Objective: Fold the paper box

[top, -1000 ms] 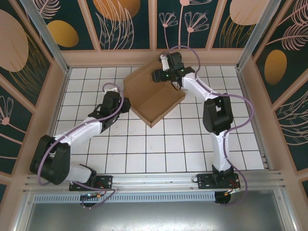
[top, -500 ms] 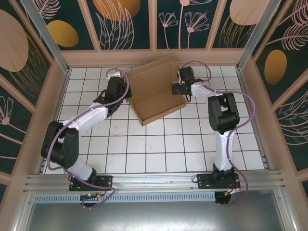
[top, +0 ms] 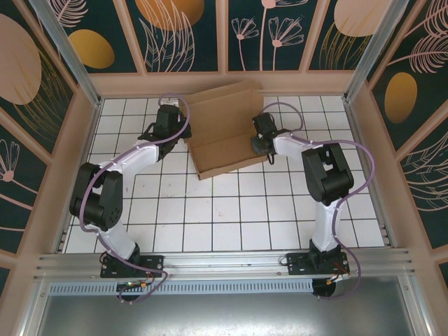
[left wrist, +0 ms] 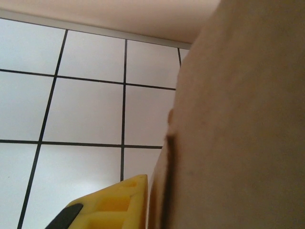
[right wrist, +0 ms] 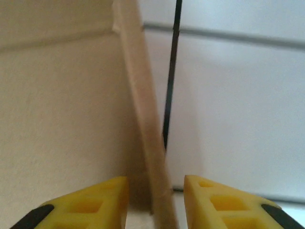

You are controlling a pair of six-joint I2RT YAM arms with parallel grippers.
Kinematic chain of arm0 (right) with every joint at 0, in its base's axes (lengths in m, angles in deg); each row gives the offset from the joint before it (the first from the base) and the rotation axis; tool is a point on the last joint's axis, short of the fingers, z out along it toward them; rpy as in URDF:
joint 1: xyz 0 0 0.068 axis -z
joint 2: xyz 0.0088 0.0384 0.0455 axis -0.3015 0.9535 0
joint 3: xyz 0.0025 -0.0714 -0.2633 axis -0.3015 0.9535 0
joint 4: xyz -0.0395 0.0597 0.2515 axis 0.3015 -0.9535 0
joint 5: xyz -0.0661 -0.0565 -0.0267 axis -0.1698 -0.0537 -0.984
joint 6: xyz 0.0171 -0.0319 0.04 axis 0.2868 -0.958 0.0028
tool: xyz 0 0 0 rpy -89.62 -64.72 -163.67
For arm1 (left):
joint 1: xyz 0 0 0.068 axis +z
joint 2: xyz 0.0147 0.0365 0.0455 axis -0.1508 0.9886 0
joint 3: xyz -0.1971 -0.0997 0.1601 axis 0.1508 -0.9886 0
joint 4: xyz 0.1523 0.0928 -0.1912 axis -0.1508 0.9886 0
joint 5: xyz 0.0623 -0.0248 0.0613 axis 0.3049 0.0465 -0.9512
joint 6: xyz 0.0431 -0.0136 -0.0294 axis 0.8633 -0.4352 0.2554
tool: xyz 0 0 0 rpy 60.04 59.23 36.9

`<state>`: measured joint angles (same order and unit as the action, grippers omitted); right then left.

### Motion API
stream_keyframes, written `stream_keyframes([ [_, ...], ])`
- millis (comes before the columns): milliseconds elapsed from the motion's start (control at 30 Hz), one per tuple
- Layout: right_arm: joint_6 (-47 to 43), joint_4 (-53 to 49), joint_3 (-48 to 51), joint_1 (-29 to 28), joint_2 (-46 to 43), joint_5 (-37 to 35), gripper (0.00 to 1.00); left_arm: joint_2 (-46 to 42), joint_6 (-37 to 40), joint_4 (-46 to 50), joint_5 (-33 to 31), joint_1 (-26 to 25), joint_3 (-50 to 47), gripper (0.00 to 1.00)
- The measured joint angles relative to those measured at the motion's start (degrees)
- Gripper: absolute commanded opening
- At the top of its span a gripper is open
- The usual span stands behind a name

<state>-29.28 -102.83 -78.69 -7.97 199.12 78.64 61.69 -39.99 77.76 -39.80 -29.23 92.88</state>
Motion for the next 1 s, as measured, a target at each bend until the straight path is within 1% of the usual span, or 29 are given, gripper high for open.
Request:
stream_keyframes([
  [67,0.7,0.39,3.87,-1.53,-2.69,0.5,0.6,0.0,1.68,-0.17,0.76,0.0,0.0,0.16],
  [133,1.18,1.62,7.63,-1.77,-6.58,2.08,0.66,-0.02,3.17,-0.59,1.09,0.0,0.0,0.16],
  [167,1.42,2.58,9.66,-1.16,-9.53,3.3,0.67,-0.02,4.02,-1.03,1.4,0.0,-0.07,0.17],
  [233,1.51,5.66,12.44,1.01,-15.1,5.46,0.64,-0.02,5.38,-1.9,2.34,0.04,-0.26,0.22],
  [300,0.63,11.52,14.47,4.26,-20.35,8.31,0.63,-0.02,6.73,-2.47,4.15,0.44,-0.31,0.23],
  [333,-0.07,15.41,15.34,6.36,-22.51,10.69,0.63,-0.02,7.39,-2.82,5.6,0.76,-0.31,0.23],
  [400,-1.95,21.75,15.43,10.6,-23.96,17.2,0.61,-0.02,8.28,-3.3,7.96,1.42,-0.31,0.22],
  [467,-5.05,25.38,13.51,14.32,-22.29,22.82,0.61,0.02,9.09,-3.85,9.68,1.95,-0.31,0.19],
  [533,-9.16,27.45,11.45,16.37,-19.34,26.82,0.63,0.09,9.75,-4.17,10.67,2.25,-0.31,0.17],
  [600,-13.66,28.28,9.64,17.2,-16.15,29.88,0.65,0.33,10.47,-4.24,11.56,2.23,-0.26,0.14],
  [700,-19.21,28.22,7.5,17.22,-12.26,32.76,0.66,0.94,11.8,-4.28,12.15,2.25,0.04,0.08],
  [767,-22.03,27.61,5.81,17.22,-10.29,34.38,0.63,1.22,12.66,-4.22,12.46,2.29,0.42,0.06],
  [867,-25.33,26.6,3.28,17.22,-8.33,36.11,0.58,1.95,13.4,-4.2,13.05,2.29,1.18,0.05],
  [933,-26.91,25.86,1.42,17.22,-7.48,37.16,0.52,2.32,13.84,-4.15,13.44,2.29,1.64,0.05],
  [1000,-28.26,25.4,-0.04,17.22,-6.97,38.01,0.43,2.47,14.14,-3.89,13.99,2.29,1.95,0.03],
])
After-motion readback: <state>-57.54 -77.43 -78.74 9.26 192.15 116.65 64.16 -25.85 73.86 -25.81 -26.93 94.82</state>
